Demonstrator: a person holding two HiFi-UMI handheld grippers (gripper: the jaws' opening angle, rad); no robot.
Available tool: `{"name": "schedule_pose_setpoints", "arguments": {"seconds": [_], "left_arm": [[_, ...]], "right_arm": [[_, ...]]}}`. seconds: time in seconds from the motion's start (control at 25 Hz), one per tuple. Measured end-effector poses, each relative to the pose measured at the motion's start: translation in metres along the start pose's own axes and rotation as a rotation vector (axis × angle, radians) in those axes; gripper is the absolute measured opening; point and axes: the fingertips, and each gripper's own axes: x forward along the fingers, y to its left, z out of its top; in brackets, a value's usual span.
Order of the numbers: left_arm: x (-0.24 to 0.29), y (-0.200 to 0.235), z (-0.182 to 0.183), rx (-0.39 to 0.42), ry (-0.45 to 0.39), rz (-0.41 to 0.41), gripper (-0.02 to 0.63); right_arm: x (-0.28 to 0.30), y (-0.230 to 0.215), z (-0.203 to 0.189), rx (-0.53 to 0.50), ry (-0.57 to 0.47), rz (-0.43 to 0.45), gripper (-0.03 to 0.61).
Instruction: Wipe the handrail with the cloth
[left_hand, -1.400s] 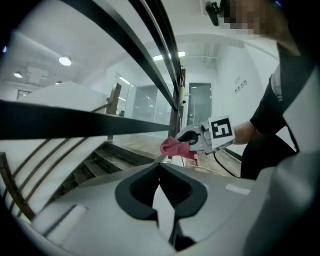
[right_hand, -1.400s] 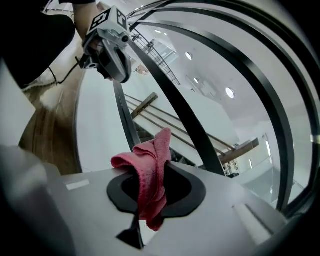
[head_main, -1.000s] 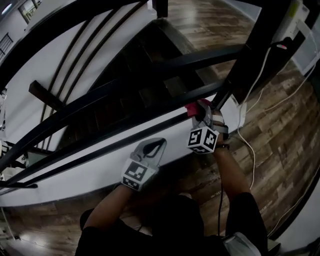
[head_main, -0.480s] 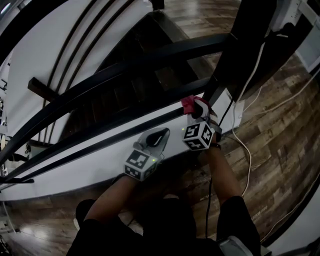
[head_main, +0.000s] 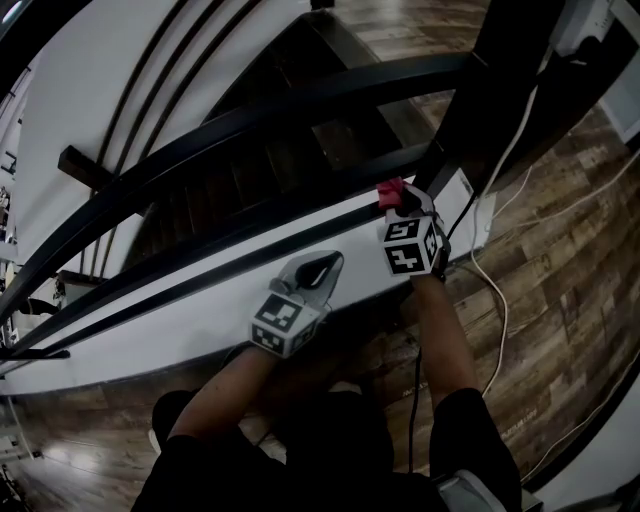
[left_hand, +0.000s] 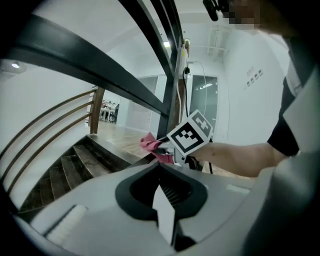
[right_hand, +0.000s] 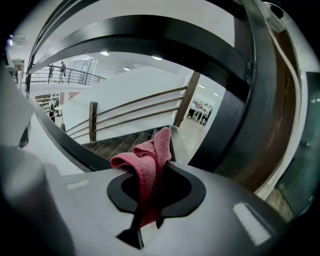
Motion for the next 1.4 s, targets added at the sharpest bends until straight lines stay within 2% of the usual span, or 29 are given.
{"name": "schedule_pose_setpoints", "arguments": {"seconds": [0.2, 0.36, 0.44, 0.56, 0.76, 0.96, 1.12, 1.28, 1.4], "left_arm": [[0.004, -0.001, -0.008, -0.015, 0.016, -0.007, 0.0], [0.001, -0.001, -0.014, -0.021, 0.022, -0.019, 0.0], [-0.003, -0.001, -0.014, 0.005, 0.035, -0.019, 0.0], [-0.006, 0.0, -0.014, 0.084, 0.044, -0.016, 0.0], [-0.01, 0.002, -0.01, 0.075, 0.03, -0.027, 0.0], [-0.019, 0.008, -0.009, 0.133, 0.044, -0.029, 0.0], [-0.027, 0.015, -0.013, 0.114, 0.053, -0.022, 0.0], [-0.033, 0.017, -0.019, 0.138, 0.069, -0.016, 0.0], [-0.037, 0.02, -0.022, 0.056, 0.061, -0.013, 0.0]], "right_arm": [[0.0, 0.006, -0.003, 0.009, -0.016, -0.003, 0.051], [-0.003, 0.018, -0.002, 0.015, -0.027, 0.062, 0.051], [-0.006, 0.024, -0.003, 0.023, -0.025, 0.092, 0.051], [-0.007, 0.03, -0.003, 0.032, -0.017, 0.107, 0.051], [-0.009, 0.043, -0.001, 0.03, -0.018, 0.147, 0.051], [-0.012, 0.057, 0.0, -0.004, 0.018, 0.175, 0.051], [-0.012, 0.064, 0.003, -0.016, 0.012, 0.184, 0.051], [-0.014, 0.073, 0.005, 0.004, 0.019, 0.212, 0.051], [-0.017, 0.08, 0.01, 0.01, 0.018, 0.236, 0.051]]}}
